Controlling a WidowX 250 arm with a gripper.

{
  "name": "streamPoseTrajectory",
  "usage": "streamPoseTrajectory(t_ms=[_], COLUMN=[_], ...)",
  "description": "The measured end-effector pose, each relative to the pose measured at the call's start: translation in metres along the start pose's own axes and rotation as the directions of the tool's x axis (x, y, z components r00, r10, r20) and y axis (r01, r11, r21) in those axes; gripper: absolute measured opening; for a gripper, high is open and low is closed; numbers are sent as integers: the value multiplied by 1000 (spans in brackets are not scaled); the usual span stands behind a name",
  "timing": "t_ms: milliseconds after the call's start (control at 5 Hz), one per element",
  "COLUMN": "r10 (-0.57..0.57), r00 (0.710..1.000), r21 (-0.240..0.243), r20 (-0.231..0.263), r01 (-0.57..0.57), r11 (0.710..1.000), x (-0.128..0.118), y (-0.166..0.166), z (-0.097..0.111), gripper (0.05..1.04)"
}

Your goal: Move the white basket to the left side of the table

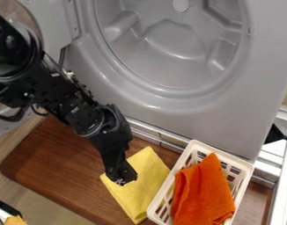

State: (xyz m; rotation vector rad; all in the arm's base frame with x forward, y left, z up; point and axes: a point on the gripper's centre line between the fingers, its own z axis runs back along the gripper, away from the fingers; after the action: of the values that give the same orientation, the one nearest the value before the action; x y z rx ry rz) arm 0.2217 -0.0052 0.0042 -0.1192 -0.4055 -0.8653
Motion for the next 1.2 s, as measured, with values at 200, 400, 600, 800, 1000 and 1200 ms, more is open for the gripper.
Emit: streamPoseTrajectory(t_ms=[200, 400, 600, 800, 1000, 1200], r10=[18, 163, 334, 560, 668, 704], r00=[1000, 986, 942, 828, 744, 708], r21=[-16, 15, 49, 104, 110, 102], r20=[-11, -40, -29, -17, 27, 57], r01=[-19, -163, -333, -555, -666, -705], r11=[1000, 987, 942, 825, 737, 702], x=[-2, 9, 20, 31, 37, 42], y=[-2, -9, -14, -21, -16, -13], z=[-3, -9, -13, -17, -26, -37], gripper=[999, 999, 999, 999, 999, 999])
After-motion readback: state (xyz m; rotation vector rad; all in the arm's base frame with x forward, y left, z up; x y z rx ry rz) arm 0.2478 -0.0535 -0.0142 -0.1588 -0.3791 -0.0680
